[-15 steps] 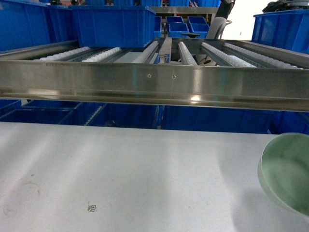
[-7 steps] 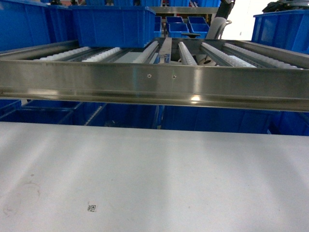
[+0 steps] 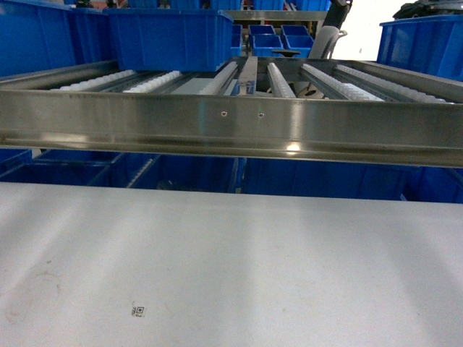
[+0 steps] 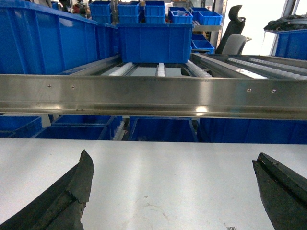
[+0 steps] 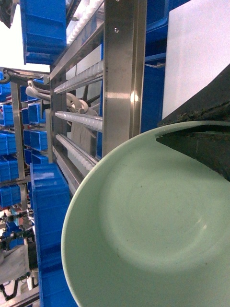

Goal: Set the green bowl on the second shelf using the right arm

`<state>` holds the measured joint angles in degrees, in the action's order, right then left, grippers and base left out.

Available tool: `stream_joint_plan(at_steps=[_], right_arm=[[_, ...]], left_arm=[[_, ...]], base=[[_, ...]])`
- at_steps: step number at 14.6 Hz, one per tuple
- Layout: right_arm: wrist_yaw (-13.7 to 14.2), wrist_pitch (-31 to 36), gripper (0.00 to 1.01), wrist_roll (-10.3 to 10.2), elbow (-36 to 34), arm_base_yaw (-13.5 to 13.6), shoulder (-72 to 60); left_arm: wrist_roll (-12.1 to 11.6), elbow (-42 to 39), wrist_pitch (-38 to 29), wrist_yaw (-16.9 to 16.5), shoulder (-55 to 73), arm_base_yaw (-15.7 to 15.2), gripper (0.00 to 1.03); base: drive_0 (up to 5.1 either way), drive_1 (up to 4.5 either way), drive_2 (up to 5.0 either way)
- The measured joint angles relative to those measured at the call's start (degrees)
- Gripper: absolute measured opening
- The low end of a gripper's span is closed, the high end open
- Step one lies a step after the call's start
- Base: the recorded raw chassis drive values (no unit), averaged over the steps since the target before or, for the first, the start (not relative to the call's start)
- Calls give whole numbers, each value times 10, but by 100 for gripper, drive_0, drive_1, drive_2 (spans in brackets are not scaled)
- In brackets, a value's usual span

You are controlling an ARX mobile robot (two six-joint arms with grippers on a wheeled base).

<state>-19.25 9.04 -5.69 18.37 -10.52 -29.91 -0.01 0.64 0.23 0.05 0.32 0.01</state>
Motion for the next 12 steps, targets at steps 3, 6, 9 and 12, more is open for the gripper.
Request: stream_joint_plan(at_steps=[3, 6, 9, 12], right_arm=[[2, 0, 2, -5, -1, 0, 0], [6, 0, 2, -5, -2, -1, -2], [6, 0, 2, -5, -2, 0, -2], [4, 0, 2, -5, -2, 0, 0]], left_arm=[[0, 0, 0, 0, 0, 0, 98], [0, 0, 0, -1, 0, 0, 98], [0, 0, 0, -1, 0, 0, 98], [0, 0, 0, 0, 0, 0, 98]], base=[[0, 0, 0], [-459, 126, 383], [-459, 127, 382], [-483, 127, 350]])
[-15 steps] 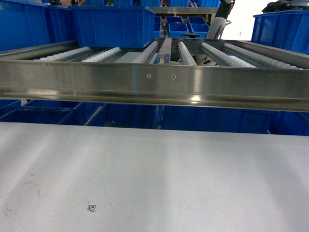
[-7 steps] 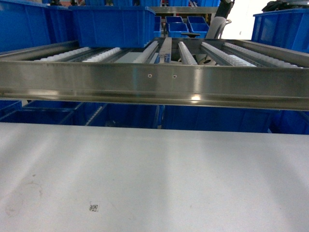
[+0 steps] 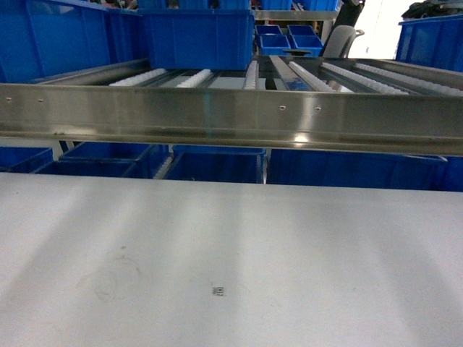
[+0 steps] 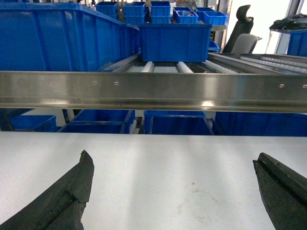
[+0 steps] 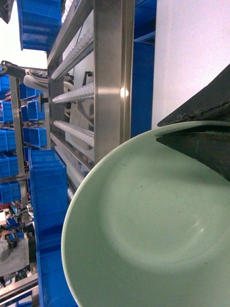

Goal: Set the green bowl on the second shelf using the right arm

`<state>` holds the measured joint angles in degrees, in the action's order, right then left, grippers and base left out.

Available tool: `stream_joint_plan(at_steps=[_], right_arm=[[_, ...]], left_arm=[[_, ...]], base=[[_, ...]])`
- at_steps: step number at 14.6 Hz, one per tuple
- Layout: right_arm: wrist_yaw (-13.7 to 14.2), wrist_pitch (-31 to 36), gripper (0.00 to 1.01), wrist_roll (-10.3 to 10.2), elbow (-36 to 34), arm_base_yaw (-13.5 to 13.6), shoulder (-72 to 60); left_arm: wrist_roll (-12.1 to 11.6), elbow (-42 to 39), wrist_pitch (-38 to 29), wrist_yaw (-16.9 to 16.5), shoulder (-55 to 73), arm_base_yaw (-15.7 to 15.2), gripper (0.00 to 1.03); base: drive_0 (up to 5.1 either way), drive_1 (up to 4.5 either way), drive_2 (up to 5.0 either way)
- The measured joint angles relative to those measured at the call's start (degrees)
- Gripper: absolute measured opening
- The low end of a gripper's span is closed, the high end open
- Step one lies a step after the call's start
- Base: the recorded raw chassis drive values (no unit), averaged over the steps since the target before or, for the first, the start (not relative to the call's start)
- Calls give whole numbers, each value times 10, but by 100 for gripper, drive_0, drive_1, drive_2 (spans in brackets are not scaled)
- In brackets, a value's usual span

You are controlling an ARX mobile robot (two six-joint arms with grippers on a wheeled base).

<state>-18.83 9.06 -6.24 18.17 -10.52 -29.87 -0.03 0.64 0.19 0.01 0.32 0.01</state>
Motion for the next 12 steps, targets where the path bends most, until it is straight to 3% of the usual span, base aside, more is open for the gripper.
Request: stream_joint_plan(at_steps=[12], right_arm=[[0, 0, 2, 0, 0, 0, 0]], left_arm=[[0, 0, 1, 1, 0, 0, 98]], base=[[-489, 164, 318]])
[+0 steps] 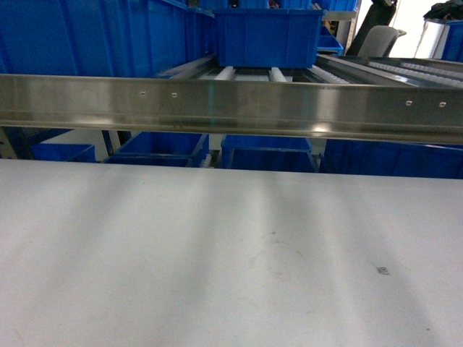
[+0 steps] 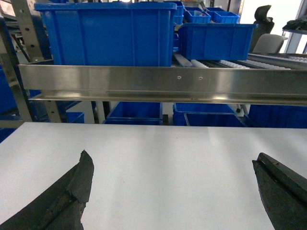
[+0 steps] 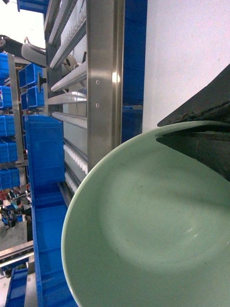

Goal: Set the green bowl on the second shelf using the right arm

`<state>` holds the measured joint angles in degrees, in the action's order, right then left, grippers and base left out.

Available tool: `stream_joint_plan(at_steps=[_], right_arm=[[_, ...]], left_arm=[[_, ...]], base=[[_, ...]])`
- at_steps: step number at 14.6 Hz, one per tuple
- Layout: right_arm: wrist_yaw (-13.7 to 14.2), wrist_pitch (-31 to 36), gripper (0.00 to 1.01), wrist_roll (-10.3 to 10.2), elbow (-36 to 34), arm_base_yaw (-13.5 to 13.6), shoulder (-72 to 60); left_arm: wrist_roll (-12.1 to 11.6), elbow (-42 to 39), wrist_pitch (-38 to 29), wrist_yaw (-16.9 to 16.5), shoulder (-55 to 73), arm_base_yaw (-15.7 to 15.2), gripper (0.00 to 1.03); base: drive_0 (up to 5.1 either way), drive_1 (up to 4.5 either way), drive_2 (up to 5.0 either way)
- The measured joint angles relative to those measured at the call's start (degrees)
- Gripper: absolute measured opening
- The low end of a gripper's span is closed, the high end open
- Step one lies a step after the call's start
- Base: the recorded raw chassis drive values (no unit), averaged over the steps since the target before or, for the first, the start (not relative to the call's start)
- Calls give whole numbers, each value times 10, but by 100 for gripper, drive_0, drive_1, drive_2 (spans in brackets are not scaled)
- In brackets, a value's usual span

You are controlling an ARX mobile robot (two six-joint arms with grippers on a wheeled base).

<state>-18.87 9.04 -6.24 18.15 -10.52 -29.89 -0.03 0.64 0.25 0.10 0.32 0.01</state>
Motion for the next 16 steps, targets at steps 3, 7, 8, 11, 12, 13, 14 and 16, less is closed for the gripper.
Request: stream_joint_plan(at_steps=[3, 7, 8, 11, 12, 13, 14, 16], right_arm=[[0, 1, 2, 0, 0, 0, 0], [0, 0, 2, 0, 0, 0, 0], [0, 0, 2, 0, 0, 0, 0], [0, 0, 2, -1, 0, 0, 0], [0, 0, 2, -2, 0, 0, 0], [0, 1, 2, -2, 0, 0, 0], [0, 0, 2, -2, 0, 0, 0], [0, 0, 2, -2, 0, 0, 0]], left_arm=[[0, 0, -1, 0, 0, 0, 98], [0, 0, 0, 0, 0, 0, 98], [0, 0, -1, -1, 0, 0, 98], [0, 0, -1, -1, 0, 0, 98], [0, 0, 0, -1, 0, 0, 98], [0, 0, -1, -1, 0, 0, 98], [0, 0, 0, -1, 0, 0, 98], [0, 0, 0, 0, 0, 0, 98]], base=[[-495, 208, 266], [-494, 242, 242], [-514, 227, 227], [-514, 227, 227], [-486, 255, 255], [-486, 255, 255], [-486, 255, 255], [-497, 244, 244]])
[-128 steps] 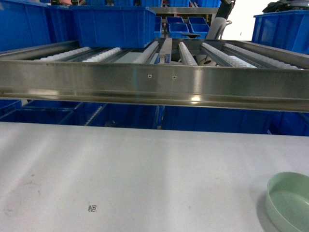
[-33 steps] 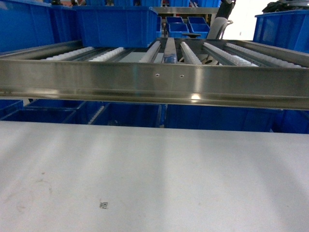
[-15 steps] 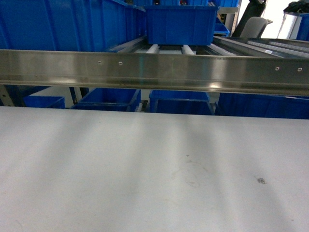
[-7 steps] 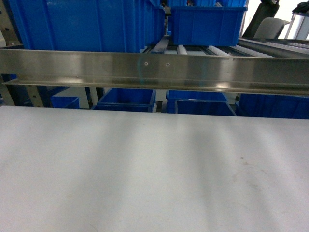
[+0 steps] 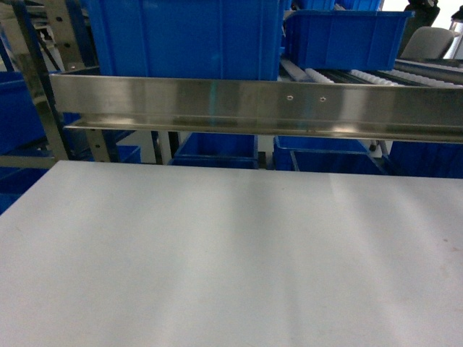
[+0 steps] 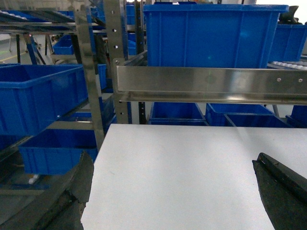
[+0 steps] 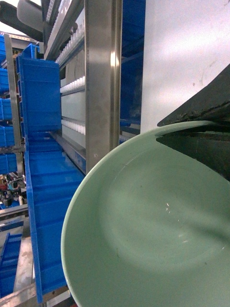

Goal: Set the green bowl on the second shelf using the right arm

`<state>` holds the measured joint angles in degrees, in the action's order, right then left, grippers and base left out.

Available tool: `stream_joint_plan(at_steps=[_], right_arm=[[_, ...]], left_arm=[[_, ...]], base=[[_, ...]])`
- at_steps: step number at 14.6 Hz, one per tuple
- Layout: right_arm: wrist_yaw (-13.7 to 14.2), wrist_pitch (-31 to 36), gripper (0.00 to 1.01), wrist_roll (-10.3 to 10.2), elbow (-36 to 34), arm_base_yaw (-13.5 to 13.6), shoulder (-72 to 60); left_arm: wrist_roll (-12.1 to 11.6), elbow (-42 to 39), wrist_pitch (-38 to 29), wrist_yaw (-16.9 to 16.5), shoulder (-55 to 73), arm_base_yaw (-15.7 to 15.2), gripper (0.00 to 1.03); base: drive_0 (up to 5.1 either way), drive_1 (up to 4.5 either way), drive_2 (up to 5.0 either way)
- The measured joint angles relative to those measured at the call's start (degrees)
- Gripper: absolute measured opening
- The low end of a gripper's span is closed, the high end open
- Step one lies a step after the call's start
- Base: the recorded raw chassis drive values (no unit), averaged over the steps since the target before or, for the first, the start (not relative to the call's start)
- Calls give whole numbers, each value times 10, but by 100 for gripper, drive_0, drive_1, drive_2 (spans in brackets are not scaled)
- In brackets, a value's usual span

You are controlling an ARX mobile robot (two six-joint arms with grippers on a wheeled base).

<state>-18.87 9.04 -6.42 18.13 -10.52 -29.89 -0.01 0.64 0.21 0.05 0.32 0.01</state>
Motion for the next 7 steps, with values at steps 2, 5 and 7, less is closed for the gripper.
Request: stream_joint_plan(at_steps=[2, 5, 7], right_arm=[[0, 1, 2, 0, 0, 0, 0], [0, 0, 2, 0, 0, 0, 0], [0, 1, 2, 0, 0, 0, 0]], left_arm=[[0, 0, 0, 0, 0, 0, 98], [0, 0, 0, 0, 0, 0, 98], [0, 0, 0, 0, 0, 0, 98]], base=[[-495, 246, 246], [-491, 250, 250], [-503, 238, 238]])
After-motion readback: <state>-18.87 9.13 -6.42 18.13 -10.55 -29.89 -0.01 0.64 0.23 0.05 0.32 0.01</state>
